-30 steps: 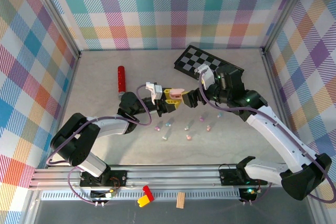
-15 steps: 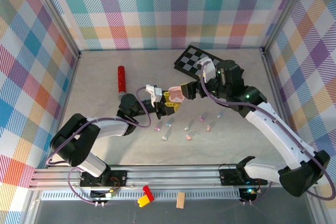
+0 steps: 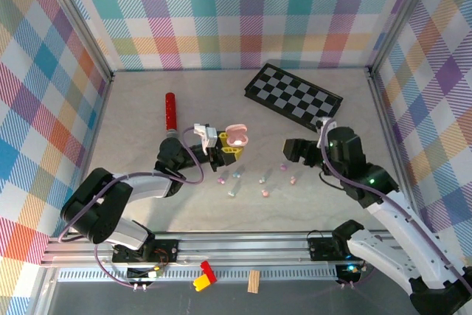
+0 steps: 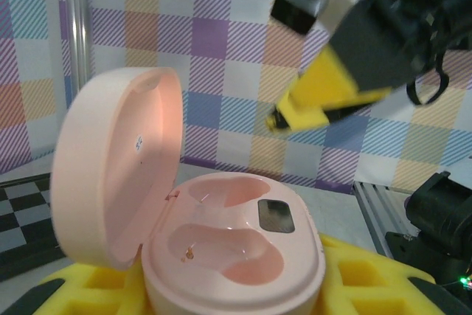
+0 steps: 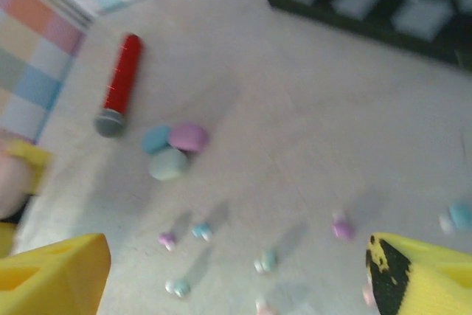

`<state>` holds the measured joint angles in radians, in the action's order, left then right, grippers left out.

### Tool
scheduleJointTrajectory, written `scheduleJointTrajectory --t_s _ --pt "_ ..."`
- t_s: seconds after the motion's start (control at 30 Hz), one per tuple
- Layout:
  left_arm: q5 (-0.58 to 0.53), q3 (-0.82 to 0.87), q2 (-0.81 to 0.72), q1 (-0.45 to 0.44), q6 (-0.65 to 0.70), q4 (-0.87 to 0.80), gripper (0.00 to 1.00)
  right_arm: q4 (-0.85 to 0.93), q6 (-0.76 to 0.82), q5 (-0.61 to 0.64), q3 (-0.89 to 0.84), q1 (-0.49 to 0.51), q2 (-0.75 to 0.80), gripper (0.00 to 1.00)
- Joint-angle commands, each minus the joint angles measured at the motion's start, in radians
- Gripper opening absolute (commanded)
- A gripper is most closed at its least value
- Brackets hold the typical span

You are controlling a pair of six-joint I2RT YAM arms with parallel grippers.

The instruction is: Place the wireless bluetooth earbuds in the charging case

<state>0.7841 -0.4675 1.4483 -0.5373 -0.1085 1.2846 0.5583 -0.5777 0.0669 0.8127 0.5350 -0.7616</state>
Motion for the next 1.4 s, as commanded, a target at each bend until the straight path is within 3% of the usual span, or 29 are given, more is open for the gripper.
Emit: scheduleJointTrajectory --t_s 0.0,0.2,0.37,0.5,1.17,1.37 --pt "0.002 0.023 -0.054 0.016 0.006 0.043 0.38 0.079 -0.274 -0.005 -0.096 -0.009 0.020 0.85" --pt "-0.002 0.049 -0.092 0.028 0.004 0.039 0.38 -0.269 -0.583 -0.211 -0.393 -0.005 0.032 0.72" --pt "-0.007 0.047 -0.097 0.031 0.004 0.040 0.38 -0.376 -0.697 -0.208 -0.532 0.002 0.019 0.64" --pt "-0.004 0.046 -0.098 0.033 0.004 0.038 0.38 -0.407 -0.704 -0.208 -0.552 0.003 -0.007 0.58" --pt "0.039 0.029 -0.066 0.053 -0.013 0.039 0.38 -0.817 -0.848 -0.237 -0.541 0.216 -0.430 0.57" --pt "0.045 0.027 -0.072 0.059 -0.017 0.037 0.38 -0.810 -0.838 -0.211 -0.515 0.220 -0.447 0.57"
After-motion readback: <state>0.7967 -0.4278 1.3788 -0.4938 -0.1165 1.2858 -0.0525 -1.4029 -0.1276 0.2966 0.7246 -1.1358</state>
